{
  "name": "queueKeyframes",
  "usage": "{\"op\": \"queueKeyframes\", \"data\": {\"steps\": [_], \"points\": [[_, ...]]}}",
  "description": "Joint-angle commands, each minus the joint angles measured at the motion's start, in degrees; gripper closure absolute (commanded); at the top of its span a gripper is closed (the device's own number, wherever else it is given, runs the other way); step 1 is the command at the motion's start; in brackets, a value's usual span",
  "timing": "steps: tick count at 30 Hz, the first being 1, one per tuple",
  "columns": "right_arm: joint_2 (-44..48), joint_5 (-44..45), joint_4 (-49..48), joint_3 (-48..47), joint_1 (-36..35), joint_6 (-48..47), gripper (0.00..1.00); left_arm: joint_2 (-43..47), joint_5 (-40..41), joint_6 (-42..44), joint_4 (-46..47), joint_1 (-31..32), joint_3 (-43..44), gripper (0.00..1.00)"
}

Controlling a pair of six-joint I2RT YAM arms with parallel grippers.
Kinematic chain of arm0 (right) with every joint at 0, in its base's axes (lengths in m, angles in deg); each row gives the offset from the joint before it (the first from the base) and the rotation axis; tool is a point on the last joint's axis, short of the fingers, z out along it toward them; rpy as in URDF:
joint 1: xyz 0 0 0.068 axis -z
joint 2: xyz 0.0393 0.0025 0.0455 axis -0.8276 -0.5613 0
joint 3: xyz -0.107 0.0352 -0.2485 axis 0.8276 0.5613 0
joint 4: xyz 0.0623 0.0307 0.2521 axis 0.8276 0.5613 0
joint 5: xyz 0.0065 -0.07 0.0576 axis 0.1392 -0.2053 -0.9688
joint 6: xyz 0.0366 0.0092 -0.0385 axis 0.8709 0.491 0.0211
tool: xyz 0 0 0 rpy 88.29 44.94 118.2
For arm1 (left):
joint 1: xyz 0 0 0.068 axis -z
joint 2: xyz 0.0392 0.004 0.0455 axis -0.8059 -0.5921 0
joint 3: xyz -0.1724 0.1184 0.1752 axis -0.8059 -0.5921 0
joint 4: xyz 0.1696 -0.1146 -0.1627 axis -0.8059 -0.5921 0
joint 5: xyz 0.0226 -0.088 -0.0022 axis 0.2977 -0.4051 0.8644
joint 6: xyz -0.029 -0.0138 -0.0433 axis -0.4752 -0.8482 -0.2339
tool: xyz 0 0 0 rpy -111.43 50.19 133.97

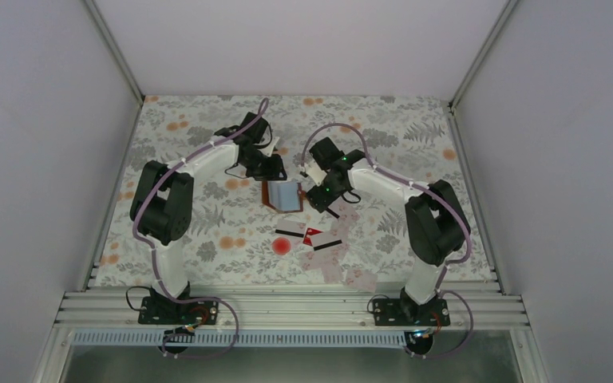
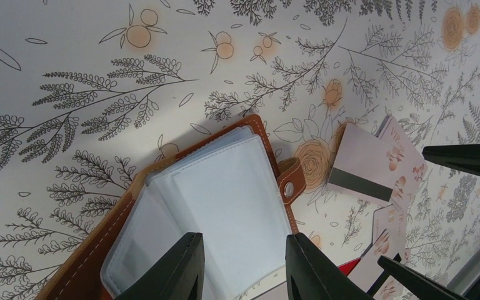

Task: Put the credit cards into the card holder

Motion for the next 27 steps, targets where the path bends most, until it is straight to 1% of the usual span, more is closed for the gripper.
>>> {"op": "queueKeyframes", "data": {"steps": [1, 5, 9, 21, 27], "points": [[-1.04, -0.92, 0.47, -2.25, -0.54, -9.74, 0.21, 0.8, 0.34, 0.86, -0.7, 0.1, -0.95, 0.66], [-3.51, -1.91, 2.76, -2.83, -0.51, -11.88, 0.21, 1.22, 0.21, 1.13, -0.68, 0.12, -1.52, 0.66], [-4.52, -0.32, 3.19, -2.49, -0.07, -13.2, 0.18, 1.35, -0.33, 1.36, -0.82, 0.12, -1.95, 0.65], [-7.67, 1.86, 2.5, -3.37, 2.47, -13.64, 0.18, 1.66, 0.3, 2.73, -2.37, 0.03, -2.54, 0.66], [-7.73, -1.71, 2.56, -3.21, 3.13, -14.46, 0.21, 2.09, 0.2, 2.65, -2.22, 0.03, -3.23, 0.66]]}}
